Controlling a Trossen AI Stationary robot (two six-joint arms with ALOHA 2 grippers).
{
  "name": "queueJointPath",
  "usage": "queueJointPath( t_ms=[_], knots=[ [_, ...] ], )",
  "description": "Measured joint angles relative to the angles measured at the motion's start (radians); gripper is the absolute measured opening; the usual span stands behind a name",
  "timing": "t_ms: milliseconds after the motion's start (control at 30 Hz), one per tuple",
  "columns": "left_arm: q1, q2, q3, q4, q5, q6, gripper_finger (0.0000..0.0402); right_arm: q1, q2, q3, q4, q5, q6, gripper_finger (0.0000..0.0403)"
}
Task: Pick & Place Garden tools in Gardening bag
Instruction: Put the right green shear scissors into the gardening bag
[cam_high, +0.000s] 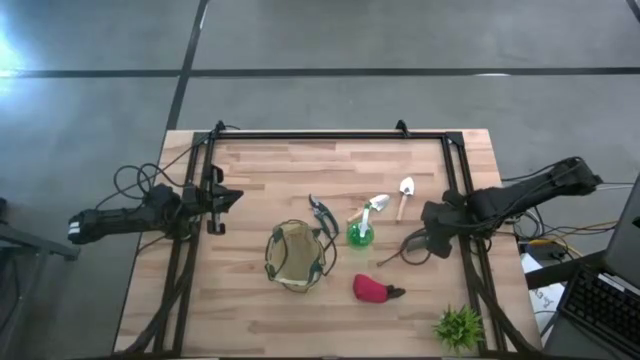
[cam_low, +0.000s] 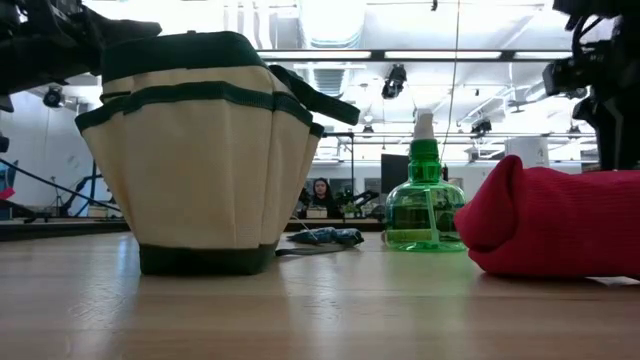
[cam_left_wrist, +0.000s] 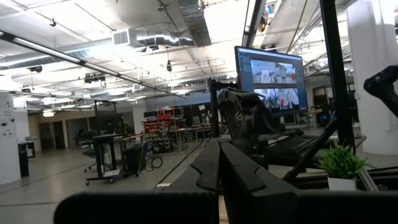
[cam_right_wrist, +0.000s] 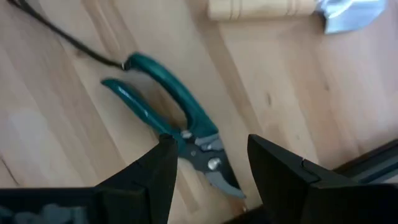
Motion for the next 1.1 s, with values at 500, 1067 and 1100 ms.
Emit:
queueJointPath(
  t_ms=[500,1067,1100],
  knots=[
    [0.0,0.0,0.0,0.0,0.0,-0.005,0.001,-0.075,0.24,0.008,0.119,-0.035,-0.231,0.0186],
    [0.0,0.0,0.0,0.0,0.0,-0.005,0.001,-0.168,0.382,0.001,0.234,-0.136,-0.394,0.0151],
    [0.0,0.0,0.0,0.0,0.0,-0.005,0.001,-0.168,0.393,0.001,0.243,-0.136,-0.398,0.0149]
  ],
)
